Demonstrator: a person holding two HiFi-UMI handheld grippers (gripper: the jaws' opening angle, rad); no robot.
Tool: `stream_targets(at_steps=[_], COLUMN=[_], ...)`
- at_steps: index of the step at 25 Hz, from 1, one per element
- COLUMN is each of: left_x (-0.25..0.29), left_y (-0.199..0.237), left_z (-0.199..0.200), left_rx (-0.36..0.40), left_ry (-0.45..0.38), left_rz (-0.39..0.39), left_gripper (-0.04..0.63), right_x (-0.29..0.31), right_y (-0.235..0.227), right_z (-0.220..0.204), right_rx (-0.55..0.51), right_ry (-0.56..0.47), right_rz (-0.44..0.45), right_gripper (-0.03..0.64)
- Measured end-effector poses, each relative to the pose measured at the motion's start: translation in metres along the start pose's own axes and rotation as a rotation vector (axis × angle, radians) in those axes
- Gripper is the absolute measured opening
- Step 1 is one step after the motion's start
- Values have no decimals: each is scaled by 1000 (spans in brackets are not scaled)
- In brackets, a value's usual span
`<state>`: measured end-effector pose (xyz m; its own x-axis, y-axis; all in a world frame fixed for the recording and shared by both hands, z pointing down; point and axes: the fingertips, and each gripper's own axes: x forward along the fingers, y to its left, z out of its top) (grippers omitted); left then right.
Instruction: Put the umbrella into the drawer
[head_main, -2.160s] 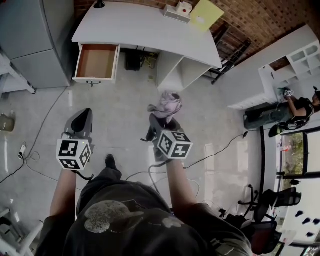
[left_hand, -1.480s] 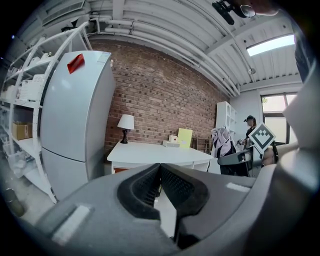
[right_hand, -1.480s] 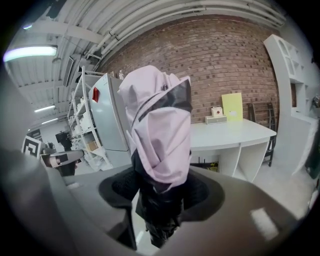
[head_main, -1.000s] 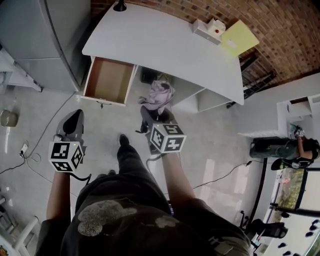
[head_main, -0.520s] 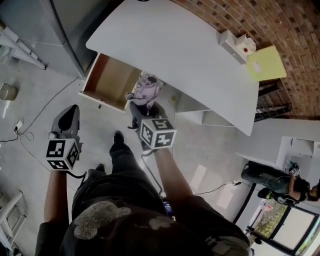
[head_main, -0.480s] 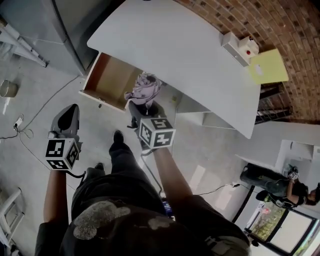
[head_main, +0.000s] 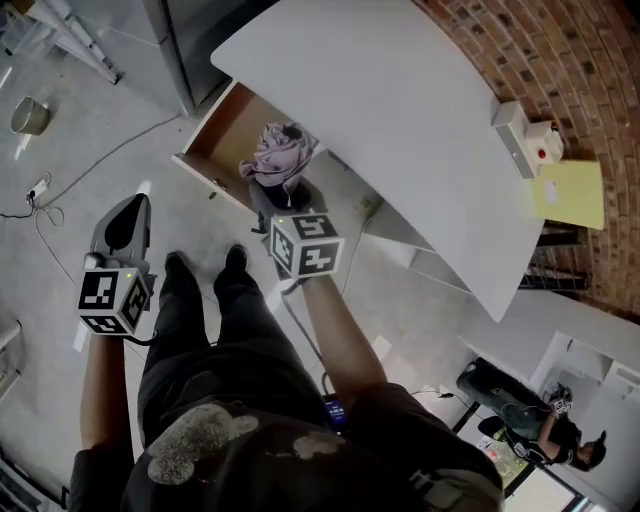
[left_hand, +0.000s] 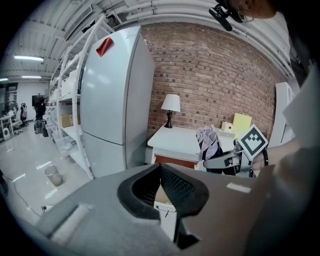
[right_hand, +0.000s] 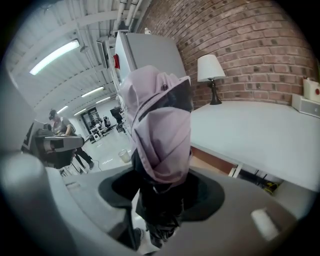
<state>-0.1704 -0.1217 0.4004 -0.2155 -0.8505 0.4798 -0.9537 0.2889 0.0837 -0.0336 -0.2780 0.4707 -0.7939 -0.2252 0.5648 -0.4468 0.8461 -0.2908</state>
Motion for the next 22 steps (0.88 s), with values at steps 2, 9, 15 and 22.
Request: stream_targets(at_steps=[2,9,15,22], left_x=[5,36,66,91], left_y=[9,34,46,65], left_z=[-4,-25,-45,-66], left_rx=[-9,-66,-88,-84], left_ry=[-3,-2,14,56], left_rz=[11,18,-41,-89], left_gripper=[11,11,11,11], right_x=[12,45,78,120], right_y=[0,2,6,-7], right_z=[1,-4,-20,-31], right_rx=[-13,-78,-134,-159], right_ry=[2,4,53,90], right_rz=[-5,-11,-16,-81], right_gripper=[238,238,238,238])
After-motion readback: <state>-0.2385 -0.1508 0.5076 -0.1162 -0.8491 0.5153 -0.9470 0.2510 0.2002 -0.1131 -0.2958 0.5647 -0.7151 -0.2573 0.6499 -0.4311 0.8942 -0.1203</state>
